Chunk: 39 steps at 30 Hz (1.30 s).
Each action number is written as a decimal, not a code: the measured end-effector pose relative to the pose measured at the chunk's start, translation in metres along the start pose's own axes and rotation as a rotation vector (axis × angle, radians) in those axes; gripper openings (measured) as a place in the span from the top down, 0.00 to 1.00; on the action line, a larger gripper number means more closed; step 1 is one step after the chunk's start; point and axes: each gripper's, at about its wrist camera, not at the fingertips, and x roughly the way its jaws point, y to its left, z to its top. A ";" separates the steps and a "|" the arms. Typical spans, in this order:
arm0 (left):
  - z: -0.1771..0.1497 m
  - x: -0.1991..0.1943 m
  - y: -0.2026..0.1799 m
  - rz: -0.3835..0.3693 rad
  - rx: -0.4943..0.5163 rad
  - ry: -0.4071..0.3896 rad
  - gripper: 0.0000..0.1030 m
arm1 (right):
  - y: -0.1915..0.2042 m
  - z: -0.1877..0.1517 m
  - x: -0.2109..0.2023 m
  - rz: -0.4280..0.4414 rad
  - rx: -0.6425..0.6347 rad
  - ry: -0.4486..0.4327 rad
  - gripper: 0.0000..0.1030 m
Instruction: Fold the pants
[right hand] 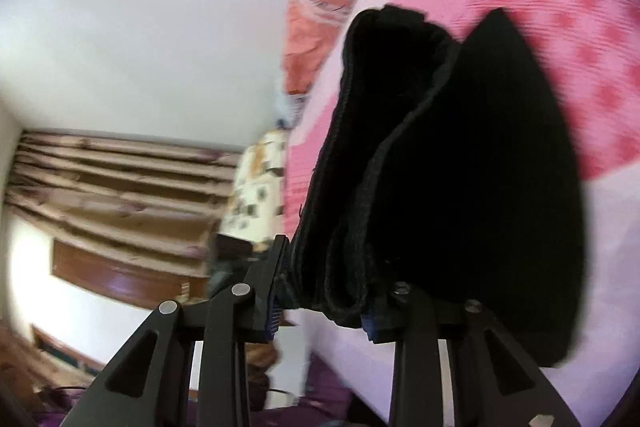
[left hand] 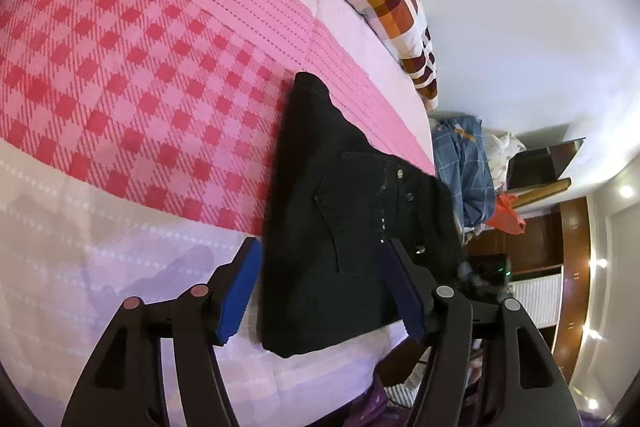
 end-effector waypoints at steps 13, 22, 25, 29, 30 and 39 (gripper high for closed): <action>-0.007 0.044 -0.020 0.017 0.047 0.112 0.36 | -0.036 -0.004 -0.018 -0.084 0.057 0.001 0.75; -0.007 0.049 -0.031 0.052 0.119 0.096 0.36 | -0.048 -0.006 -0.025 -0.079 0.068 0.017 0.76; -0.010 0.051 -0.036 0.086 0.170 0.082 0.36 | -0.040 -0.008 -0.026 -0.133 0.015 0.020 0.73; -0.015 0.055 -0.044 0.150 0.247 0.067 0.36 | -0.023 -0.008 -0.027 -0.220 -0.066 0.029 0.65; -0.017 0.055 -0.047 0.178 0.278 0.054 0.36 | -0.019 -0.009 -0.029 -0.248 -0.092 0.027 0.62; -0.032 0.049 -0.071 0.323 0.458 -0.105 0.36 | 0.052 -0.017 -0.037 -0.828 -0.469 -0.133 0.38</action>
